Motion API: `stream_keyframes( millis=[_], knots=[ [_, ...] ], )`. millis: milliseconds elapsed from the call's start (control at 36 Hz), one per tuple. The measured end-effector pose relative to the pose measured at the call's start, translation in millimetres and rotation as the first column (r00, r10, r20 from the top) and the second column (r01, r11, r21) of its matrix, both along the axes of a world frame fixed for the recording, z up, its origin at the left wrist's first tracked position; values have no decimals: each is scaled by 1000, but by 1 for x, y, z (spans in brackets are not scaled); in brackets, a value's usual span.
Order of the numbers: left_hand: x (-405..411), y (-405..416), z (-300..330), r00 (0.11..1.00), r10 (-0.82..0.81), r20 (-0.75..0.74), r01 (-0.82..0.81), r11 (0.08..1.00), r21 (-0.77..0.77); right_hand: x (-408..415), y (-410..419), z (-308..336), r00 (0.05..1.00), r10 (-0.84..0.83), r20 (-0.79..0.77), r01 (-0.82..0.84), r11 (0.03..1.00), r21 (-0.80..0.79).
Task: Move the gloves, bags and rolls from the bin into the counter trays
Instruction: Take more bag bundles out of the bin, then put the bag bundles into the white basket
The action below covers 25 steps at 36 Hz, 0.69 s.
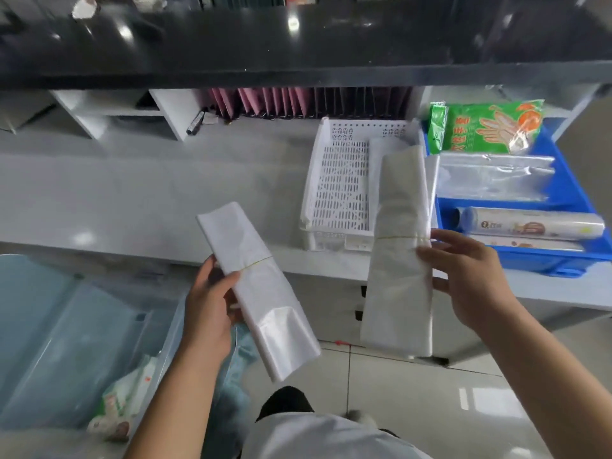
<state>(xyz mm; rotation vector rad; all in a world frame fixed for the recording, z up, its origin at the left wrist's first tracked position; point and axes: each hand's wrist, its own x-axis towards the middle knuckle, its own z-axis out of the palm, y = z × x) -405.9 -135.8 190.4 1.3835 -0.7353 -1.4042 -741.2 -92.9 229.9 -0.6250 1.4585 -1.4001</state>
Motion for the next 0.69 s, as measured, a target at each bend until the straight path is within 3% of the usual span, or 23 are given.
stream_keyframes(
  millis=[111,250,417,694],
  knots=[
    [5,-42,7,1000,17,-12,-17,1000,-1,-8,-31,4,998,29,51,-32,999,42],
    [3,-97,12,996,-92,19,92,996,-7,-8,-84,8,998,-2,69,-3,997,80],
    [1,-160,9,978,-198,-63,200,980,14,-9,-169,6,998,19,51,-28,982,184],
    [6,-233,-7,948,-287,-137,299,951,81,29,-272,-45,997,54,62,-74,920,385]
  ],
)
